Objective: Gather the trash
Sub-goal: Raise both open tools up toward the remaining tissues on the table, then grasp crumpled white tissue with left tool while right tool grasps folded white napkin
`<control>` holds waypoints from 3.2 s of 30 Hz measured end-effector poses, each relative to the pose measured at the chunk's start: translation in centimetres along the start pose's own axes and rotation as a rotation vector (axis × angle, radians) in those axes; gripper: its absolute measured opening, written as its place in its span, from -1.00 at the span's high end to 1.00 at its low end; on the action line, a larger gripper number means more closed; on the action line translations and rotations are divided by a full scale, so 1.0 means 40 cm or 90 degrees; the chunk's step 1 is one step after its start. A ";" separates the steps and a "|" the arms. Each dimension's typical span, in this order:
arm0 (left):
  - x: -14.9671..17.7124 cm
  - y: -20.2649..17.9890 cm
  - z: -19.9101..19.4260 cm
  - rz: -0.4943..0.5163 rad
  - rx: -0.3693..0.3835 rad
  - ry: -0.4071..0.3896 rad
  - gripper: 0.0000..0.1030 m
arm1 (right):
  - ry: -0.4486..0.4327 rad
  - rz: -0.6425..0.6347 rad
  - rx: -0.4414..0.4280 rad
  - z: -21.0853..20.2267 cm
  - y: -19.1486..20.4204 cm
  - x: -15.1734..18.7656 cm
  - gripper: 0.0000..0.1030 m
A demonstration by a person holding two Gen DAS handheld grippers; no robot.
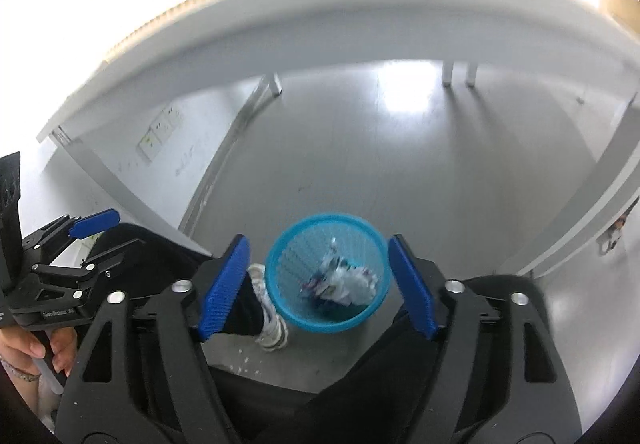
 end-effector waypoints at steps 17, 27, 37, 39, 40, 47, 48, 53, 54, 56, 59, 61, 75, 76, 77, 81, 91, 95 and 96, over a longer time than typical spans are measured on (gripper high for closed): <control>-0.246 -0.055 -0.175 0.023 0.041 -0.158 -0.89 | -0.153 -0.054 -0.041 -0.216 0.030 -0.248 -0.81; -0.417 -0.051 -0.148 0.010 0.054 -0.200 -0.89 | -0.196 -0.051 -0.008 -0.169 -0.030 -0.376 -0.83; -0.559 -0.061 -0.078 0.030 0.047 -0.218 -0.89 | -0.187 -0.042 0.003 -0.092 -0.077 -0.497 -0.83; -0.579 -0.057 -0.057 0.028 0.046 -0.215 -0.89 | -0.180 -0.031 -0.003 -0.074 -0.085 -0.511 -0.83; -0.586 -0.054 -0.048 0.024 0.046 -0.212 -0.89 | -0.175 -0.029 -0.002 -0.064 -0.092 -0.521 -0.83; -0.656 -0.043 0.051 -0.001 0.041 -0.170 -0.88 | -0.135 -0.010 0.016 0.006 -0.160 -0.587 -0.83; -0.666 -0.043 0.065 -0.002 0.041 -0.164 -0.88 | -0.132 -0.013 0.015 0.016 -0.164 -0.598 -0.83; -0.712 -0.033 0.143 -0.012 0.025 -0.130 -0.88 | -0.101 -0.006 0.006 0.086 -0.192 -0.645 -0.82; -0.720 -0.032 0.158 -0.016 0.027 -0.123 -0.88 | -0.097 -0.007 0.008 0.100 -0.198 -0.653 -0.82; -0.737 -0.035 0.186 -0.020 0.030 -0.108 -0.88 | -0.087 -0.013 0.019 0.129 -0.206 -0.666 -0.82; -0.774 -0.050 0.220 -0.013 0.037 -0.101 -0.88 | -0.068 -0.011 0.025 0.176 -0.218 -0.687 -0.76; -0.793 -0.064 0.250 -0.012 0.049 -0.089 -0.88 | -0.064 -0.009 0.032 0.202 -0.227 -0.704 -0.65; -0.838 -0.124 0.422 -0.017 0.071 -0.002 -0.78 | 0.012 0.025 0.049 0.345 -0.290 -0.723 0.13; -0.830 -0.122 0.429 -0.028 0.071 0.006 -0.75 | 0.012 0.024 0.053 0.345 -0.290 -0.723 0.18; -0.822 -0.123 0.435 -0.039 0.075 0.012 -0.59 | 0.013 0.018 0.061 0.344 -0.289 -0.721 0.23; -0.806 -0.123 0.429 -0.050 0.075 0.002 0.27 | 0.021 0.000 0.066 0.347 -0.277 -0.710 0.79; -0.753 -0.074 0.258 -0.077 0.079 -0.076 0.47 | -0.028 -0.002 0.042 0.210 -0.221 -0.654 0.87; -0.704 -0.049 0.168 -0.074 0.065 -0.106 0.47 | -0.054 -0.009 0.029 0.143 -0.179 -0.626 0.87; -0.693 -0.044 0.147 -0.075 0.063 -0.114 0.47 | -0.059 -0.011 0.025 0.124 -0.166 -0.616 0.88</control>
Point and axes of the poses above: each gripper's, at about its wrist camera, not at the fingertips, and z roughly the way its jaws point, y to its left, x to its underside, the point moved 8 cm from there along z, roughly the way its jaws point, and after that the axes turned 12 degrees about -y, right-handed, at the moved point
